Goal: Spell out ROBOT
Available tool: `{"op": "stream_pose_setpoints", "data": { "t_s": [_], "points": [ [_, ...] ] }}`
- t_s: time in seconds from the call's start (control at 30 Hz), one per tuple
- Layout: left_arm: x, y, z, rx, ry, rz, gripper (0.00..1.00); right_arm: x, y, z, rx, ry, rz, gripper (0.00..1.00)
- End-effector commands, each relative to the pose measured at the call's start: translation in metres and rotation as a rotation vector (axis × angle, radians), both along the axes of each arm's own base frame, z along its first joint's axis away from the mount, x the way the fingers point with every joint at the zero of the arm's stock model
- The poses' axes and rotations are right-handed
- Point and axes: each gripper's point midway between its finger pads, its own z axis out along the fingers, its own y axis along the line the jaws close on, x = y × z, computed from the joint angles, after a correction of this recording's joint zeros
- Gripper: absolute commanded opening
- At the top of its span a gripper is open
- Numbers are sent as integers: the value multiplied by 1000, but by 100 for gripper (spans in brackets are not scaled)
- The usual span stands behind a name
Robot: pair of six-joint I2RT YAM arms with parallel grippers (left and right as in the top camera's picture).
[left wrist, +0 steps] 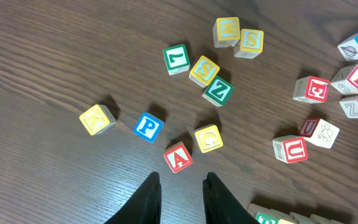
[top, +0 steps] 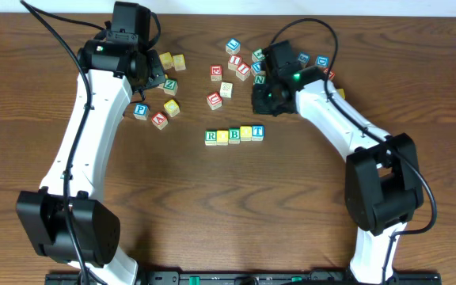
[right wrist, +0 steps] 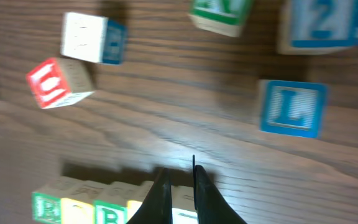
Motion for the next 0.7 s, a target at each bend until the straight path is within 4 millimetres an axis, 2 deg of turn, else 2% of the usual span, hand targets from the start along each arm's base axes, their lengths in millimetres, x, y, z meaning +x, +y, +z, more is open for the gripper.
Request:
{"op": "stream_pose_setpoints", "data": {
  "t_s": [0.0,0.17,0.33,0.67],
  "points": [
    [-2,1,-4,6,13,-1,23,-3,23,-3,16,-6,26,6],
    [-2,1,-4,6,14,-1,23,-7,36,-20,7,9,49,5],
    [-2,1,-4,6,13,-1,23,-13,39,-40,-22,43,56,2],
    [-2,1,-4,6,13,-1,23,-29,42,-50,-50,92,81,1]
  ]
}}
